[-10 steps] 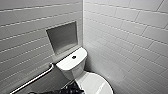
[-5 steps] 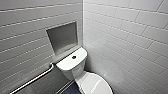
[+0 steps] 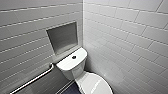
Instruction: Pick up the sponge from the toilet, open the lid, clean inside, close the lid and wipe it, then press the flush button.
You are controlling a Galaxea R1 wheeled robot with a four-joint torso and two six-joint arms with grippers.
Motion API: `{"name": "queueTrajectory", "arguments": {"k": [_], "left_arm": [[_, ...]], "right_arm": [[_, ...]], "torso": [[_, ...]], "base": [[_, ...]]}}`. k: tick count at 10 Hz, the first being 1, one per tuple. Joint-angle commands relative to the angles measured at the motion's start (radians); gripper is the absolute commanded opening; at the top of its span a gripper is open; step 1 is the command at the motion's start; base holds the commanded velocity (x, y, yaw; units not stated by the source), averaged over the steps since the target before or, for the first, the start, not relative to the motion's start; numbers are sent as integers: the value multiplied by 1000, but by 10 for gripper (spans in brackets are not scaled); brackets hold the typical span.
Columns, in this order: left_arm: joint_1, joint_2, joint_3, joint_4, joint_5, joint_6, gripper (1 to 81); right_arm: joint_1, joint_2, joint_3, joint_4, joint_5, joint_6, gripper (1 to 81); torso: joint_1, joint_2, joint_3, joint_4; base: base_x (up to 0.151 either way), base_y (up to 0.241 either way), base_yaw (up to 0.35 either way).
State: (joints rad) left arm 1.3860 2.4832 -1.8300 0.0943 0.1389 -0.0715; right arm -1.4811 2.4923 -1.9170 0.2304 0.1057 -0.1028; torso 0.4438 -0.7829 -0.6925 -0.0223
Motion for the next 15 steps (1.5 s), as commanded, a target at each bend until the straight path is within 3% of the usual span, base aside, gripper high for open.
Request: {"name": "queueTrajectory", "arguments": {"k": [1,2,3,6,8,10,12,13,15], "left_arm": [[49,23,-38,73,54,12,811],[61,42,-57,94,51,15,811],[77,73,-95,101,54,16,811],[103,162,-230,99,54,16,811],[107,180,-247,99,56,16,811],[112,186,-247,101,56,16,811],[112,188,-247,99,56,15,811],[112,189,-249,99,56,15,811],[114,205,-275,93,56,15,811]], "right_arm": [[87,-128,141,16,-67,40,10],[107,-157,174,21,-66,49,10],[148,-194,211,26,-66,58,10],[265,-277,300,26,-69,84,10],[359,-312,349,27,-78,97,10],[467,-338,380,26,-96,123,10],[572,-338,385,24,-139,140,10],[627,-330,382,26,-168,146,10],[728,-295,356,23,-216,178,10]], "torso": [[64,-100,0,0],[193,-300,0,0],[71,-111,-53,0],[127,-205,-127,0],[173,-278,-176,0],[223,-355,-154,0],[261,-412,-170,0],[219,-348,-173,0],[246,-389,-174,0]], "base": [[0,0,0],[0,0,0],[0,0,0],[0,0,0],[0,0,0],[0,0,0],[0,0,0],[0,0,0],[0,0,0]]}}
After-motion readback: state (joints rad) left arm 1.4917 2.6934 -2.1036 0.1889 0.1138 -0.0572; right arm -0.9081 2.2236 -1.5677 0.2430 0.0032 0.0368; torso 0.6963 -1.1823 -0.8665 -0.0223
